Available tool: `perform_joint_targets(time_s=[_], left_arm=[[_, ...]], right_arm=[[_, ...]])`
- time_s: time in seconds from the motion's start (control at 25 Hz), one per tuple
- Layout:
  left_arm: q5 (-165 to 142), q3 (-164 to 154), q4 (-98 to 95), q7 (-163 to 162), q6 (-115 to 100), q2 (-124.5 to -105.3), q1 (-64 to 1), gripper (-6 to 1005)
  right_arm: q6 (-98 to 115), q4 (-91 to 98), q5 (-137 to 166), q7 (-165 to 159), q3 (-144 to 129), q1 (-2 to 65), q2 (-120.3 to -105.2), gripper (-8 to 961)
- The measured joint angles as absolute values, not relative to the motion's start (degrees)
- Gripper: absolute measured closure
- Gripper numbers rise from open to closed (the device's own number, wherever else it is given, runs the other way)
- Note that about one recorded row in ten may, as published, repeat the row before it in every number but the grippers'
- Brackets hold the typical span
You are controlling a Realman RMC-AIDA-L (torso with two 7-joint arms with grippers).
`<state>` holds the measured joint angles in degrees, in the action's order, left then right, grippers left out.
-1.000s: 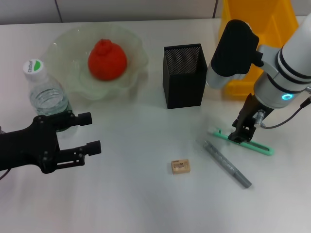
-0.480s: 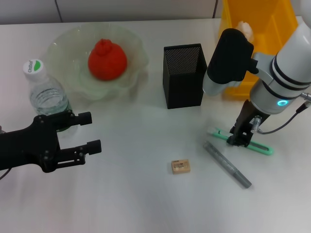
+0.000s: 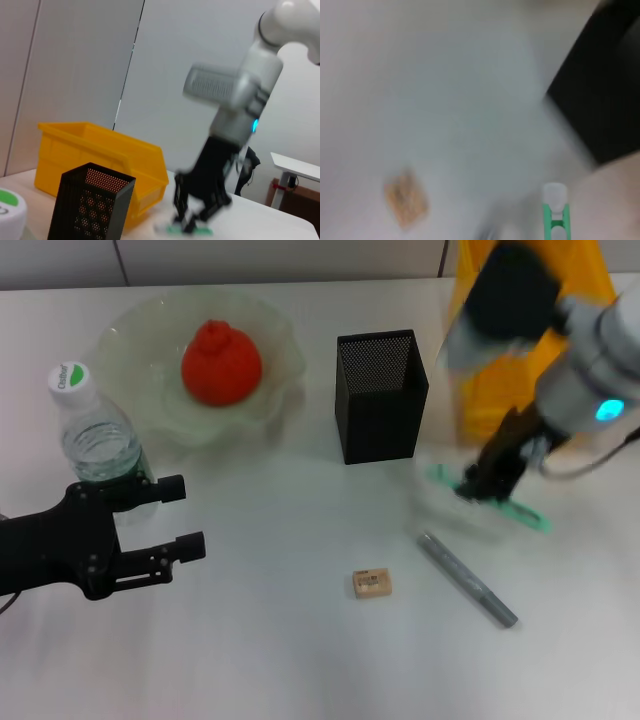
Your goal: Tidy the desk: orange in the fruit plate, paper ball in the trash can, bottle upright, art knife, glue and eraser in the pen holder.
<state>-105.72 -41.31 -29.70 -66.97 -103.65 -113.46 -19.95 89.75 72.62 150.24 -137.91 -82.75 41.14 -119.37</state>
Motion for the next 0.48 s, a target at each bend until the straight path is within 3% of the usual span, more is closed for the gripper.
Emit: perform_joint_targets(time_s=[0.2,0.48], left_arm=[[-105.72,-41.31,-29.7,-66.91,-103.66,-113.47,-19.76,229],[-105.73,-41.52,-29.71,-66.56,-103.7,-113.92,-19.78,229]], right_arm=[[93.28,74.85,130.48,-131.85,-56.51,39.49,-118.74,761],[87.15,38.55,99.45,-97.13,-38.92,39.57,-115.88,730]])
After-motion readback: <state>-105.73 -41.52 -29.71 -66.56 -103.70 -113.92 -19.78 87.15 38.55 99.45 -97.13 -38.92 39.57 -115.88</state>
